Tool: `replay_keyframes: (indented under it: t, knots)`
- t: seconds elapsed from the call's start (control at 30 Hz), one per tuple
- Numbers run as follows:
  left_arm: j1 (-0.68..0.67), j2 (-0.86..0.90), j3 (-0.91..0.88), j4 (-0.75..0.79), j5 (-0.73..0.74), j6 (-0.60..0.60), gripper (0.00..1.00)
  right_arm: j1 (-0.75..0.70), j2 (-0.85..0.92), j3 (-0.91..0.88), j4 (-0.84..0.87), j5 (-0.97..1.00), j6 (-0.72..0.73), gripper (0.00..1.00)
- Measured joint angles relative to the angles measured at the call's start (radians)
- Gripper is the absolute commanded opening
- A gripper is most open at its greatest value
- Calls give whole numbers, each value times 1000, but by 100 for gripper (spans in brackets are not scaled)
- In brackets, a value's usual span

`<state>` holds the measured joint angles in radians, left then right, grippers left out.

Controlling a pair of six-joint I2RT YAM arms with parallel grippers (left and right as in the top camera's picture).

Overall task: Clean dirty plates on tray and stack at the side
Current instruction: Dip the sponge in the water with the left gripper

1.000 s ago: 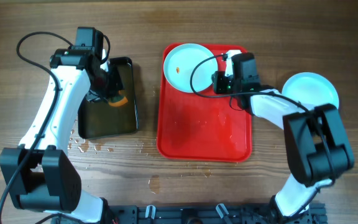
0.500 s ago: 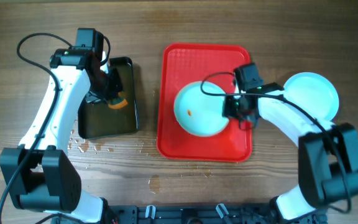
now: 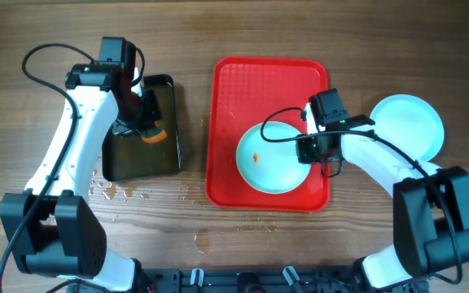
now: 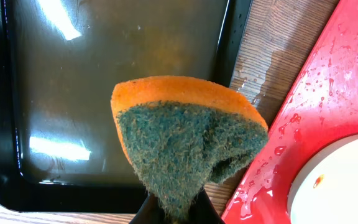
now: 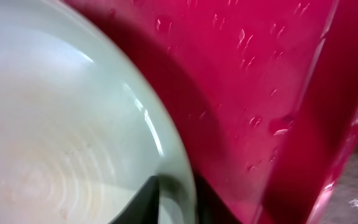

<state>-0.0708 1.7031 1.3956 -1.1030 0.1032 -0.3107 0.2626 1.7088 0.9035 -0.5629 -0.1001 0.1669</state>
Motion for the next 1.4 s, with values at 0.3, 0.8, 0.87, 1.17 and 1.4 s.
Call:
replay_keyframes:
  t: [0.3,0.8,0.87,1.17,1.4]
  knots:
    - [0,0,-13,34,-74,0,4,-2,-2,0,26,1,175,4]
    - [0,-28,-551,641,-134,-9,4,-2,-3,2,22,19,188,4]
    - [2,-27,-502,476,-124,-9,4,-2,-3,4,16,20,188,5]
    - [7,-19,-353,430,-114,-9,4,-2,-3,7,0,24,192,4]
    - [6,10,-381,366,-113,-9,4,-2,-3,8,-2,18,174,4]
